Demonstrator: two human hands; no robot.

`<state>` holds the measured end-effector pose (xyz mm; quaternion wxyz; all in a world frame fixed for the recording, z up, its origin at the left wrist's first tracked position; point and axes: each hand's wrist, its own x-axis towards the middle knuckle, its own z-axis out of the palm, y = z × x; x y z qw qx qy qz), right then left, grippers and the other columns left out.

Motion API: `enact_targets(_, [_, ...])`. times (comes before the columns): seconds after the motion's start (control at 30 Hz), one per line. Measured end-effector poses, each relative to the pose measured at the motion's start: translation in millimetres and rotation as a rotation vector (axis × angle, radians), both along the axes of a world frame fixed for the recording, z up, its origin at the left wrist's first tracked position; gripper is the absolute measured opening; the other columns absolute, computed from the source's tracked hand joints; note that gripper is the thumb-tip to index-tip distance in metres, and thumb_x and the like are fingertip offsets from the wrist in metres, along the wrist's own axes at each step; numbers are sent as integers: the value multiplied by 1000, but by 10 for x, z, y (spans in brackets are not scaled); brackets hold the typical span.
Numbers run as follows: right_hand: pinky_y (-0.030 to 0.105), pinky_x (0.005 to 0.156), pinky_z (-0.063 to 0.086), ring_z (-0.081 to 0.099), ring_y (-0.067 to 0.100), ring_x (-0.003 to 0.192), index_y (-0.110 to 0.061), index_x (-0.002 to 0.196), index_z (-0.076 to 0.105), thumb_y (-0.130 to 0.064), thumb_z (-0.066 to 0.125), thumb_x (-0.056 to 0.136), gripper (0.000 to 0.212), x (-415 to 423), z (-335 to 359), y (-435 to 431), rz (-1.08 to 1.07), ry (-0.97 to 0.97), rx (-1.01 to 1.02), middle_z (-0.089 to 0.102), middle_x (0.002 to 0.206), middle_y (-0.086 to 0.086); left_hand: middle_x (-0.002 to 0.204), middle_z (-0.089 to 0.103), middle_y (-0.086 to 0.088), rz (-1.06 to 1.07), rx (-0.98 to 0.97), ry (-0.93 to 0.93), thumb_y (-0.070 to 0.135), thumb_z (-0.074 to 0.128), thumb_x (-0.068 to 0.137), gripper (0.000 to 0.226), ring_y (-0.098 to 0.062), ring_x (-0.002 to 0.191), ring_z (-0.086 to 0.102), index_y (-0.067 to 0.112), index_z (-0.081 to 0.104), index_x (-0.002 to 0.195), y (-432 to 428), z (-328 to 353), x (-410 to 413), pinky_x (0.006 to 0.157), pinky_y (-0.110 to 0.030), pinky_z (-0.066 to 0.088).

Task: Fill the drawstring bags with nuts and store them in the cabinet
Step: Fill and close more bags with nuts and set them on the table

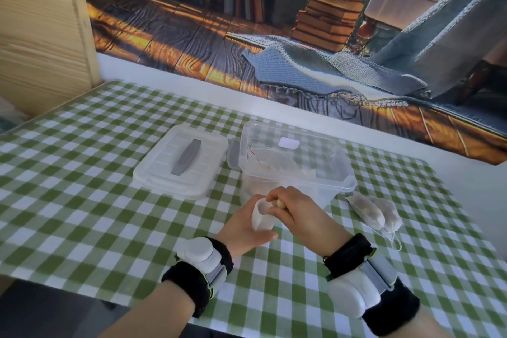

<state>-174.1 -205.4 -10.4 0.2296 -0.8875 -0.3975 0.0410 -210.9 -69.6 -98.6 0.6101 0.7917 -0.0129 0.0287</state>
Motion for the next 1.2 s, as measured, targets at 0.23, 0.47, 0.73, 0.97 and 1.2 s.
enact_targets(0.23, [9,61,37,49,-3,62,-11,107,55,-14,43,98,16,-33,36,-29,-83,45,130,43,65,-15,102,58,10,25,45,-15,16,72,77,50,-3,96,56,44,43,105,-13,15,19,76,-11,46])
enact_targets(0.47, [12,52,34,37,4,49,-12,99,59,-16,48,96,12,-34,51,-22,-113,199,261,38,54,-6,104,60,5,17,48,-46,12,70,78,48,-8,97,57,39,45,109,-8,-4,14,81,-20,48])
enact_targets(0.73, [10,52,36,42,1,48,-14,105,61,-19,49,96,15,-24,32,25,-84,223,199,41,51,-10,108,59,8,24,35,-35,13,68,80,51,0,100,54,36,44,118,-2,-20,15,78,-8,45])
enact_targets(0.97, [15,50,35,38,3,45,-10,80,51,-24,48,96,21,-56,81,35,-255,483,343,43,53,-5,100,61,5,15,15,-48,12,69,77,44,-8,94,58,35,48,108,9,-58,39,81,-26,50])
enact_targets(1.2, [14,31,23,31,7,37,-14,70,47,-31,46,94,29,-54,22,-94,-454,1453,736,41,52,-1,97,62,-2,-4,-69,-50,12,69,73,40,-8,89,61,27,51,105,20,-81,45,75,-23,51])
